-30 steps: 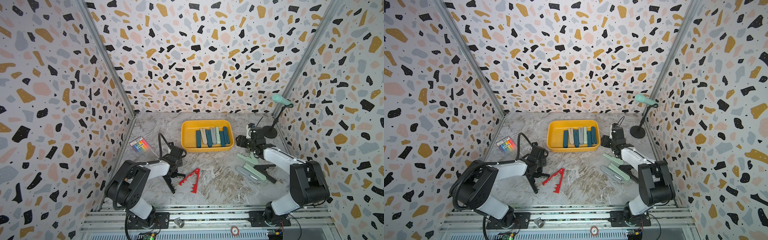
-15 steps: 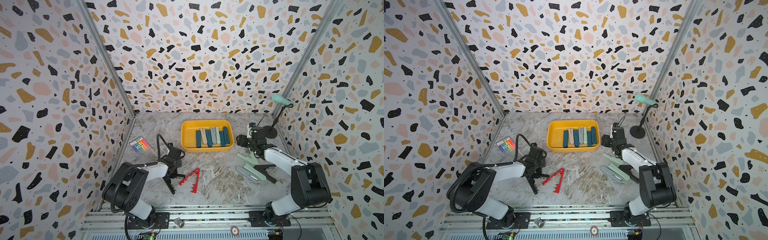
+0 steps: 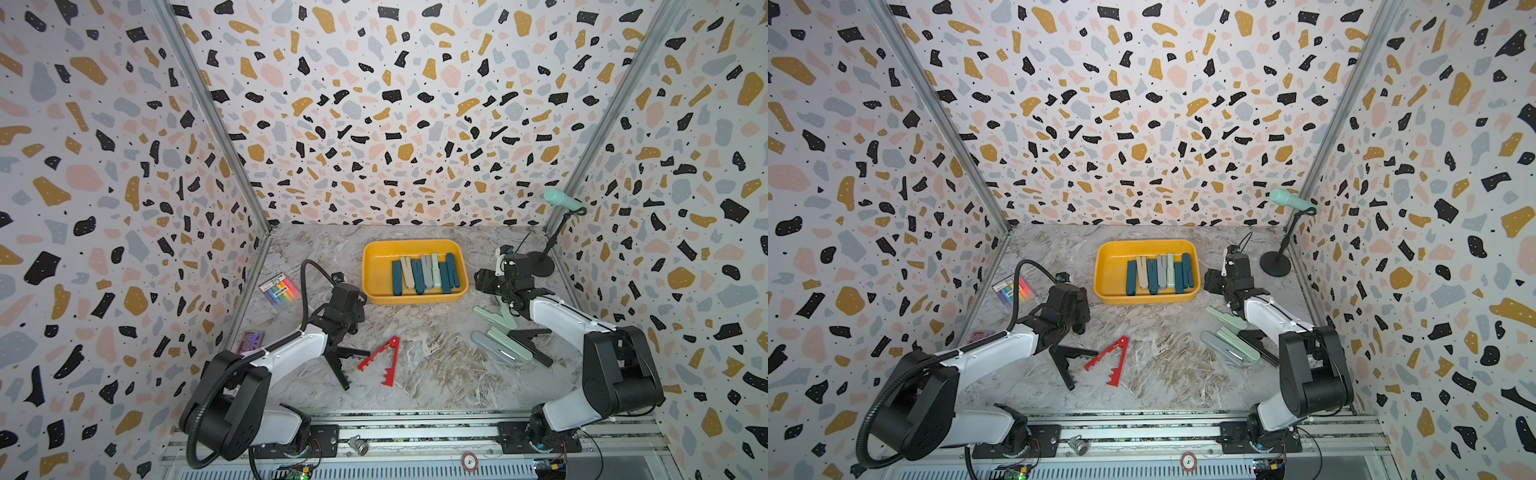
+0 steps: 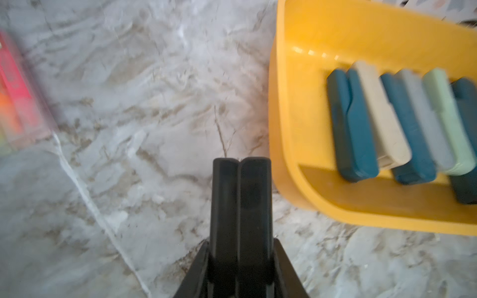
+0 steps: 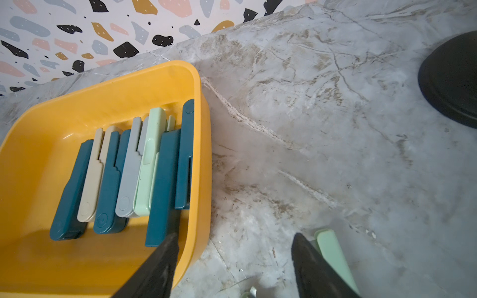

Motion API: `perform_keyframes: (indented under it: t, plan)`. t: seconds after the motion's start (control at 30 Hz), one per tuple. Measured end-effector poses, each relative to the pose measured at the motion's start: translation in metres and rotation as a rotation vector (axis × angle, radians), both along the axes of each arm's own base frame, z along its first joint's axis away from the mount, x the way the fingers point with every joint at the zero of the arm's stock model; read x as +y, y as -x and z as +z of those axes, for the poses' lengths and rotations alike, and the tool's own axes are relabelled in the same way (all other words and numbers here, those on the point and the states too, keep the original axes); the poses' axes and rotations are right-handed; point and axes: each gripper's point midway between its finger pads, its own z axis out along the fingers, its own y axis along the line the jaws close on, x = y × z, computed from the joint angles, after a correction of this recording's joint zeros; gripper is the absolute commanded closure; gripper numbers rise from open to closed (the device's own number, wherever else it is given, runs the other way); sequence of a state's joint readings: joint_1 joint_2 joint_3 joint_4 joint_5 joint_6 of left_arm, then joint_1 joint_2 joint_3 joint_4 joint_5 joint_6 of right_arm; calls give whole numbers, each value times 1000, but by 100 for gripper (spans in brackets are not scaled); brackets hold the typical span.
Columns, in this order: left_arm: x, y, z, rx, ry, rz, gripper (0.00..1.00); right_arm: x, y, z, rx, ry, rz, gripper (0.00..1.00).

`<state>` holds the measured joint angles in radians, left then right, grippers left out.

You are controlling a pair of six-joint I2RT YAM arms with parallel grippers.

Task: Put the pruning pliers into the storage box
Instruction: Pick up the pruning pliers from the center of the board, then place the pruning pliers in the storage box.

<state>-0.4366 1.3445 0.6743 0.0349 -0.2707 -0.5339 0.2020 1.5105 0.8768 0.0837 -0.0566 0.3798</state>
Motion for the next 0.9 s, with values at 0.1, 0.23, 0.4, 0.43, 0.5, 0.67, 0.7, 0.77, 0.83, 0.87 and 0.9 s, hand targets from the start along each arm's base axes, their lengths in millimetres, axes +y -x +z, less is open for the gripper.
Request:
perform_keyframes:
  t: [0.1, 0.23, 0.4, 0.43, 0.5, 0.67, 0.7, 0.77, 0.83, 0.87, 0.9]
  plan:
    - [-4, -10, 29, -65, 20, -3, 82, 0, 1, -1, 3, -2, 2, 29]
    - [-15, -27, 60, -129, 18, -25, 82, 0, 1, -1, 3, -6, 1, 29]
    - [-39, -56, 88, -178, 6, -71, 82, 1, 1, 1, -2, -16, 2, 29]
    - [-44, -61, 89, -180, 0, -81, 82, 1, 1, 1, -3, -17, 1, 29]
    - [-54, -71, 88, -178, -12, -97, 81, 2, 2, 3, -6, -22, 2, 29]
    - [-78, -92, 68, -138, -38, -140, 81, 3, 1, 7, -18, -30, 6, 28]
    - [-82, -98, 62, -127, -42, -144, 82, 3, 1, 7, -17, -31, 6, 28]
    - [-89, -107, 50, -105, -52, -153, 81, 3, 1, 7, -17, -32, 6, 28]
    - [-95, -115, 37, -78, -63, -159, 81, 3, 2, 7, -17, -32, 5, 28]
    - [-97, -118, 32, -68, -68, -161, 81, 3, 2, 7, -17, -32, 5, 28]
    - [-99, -121, 26, -57, -73, -164, 81, 3, 2, 7, -18, -32, 5, 28]
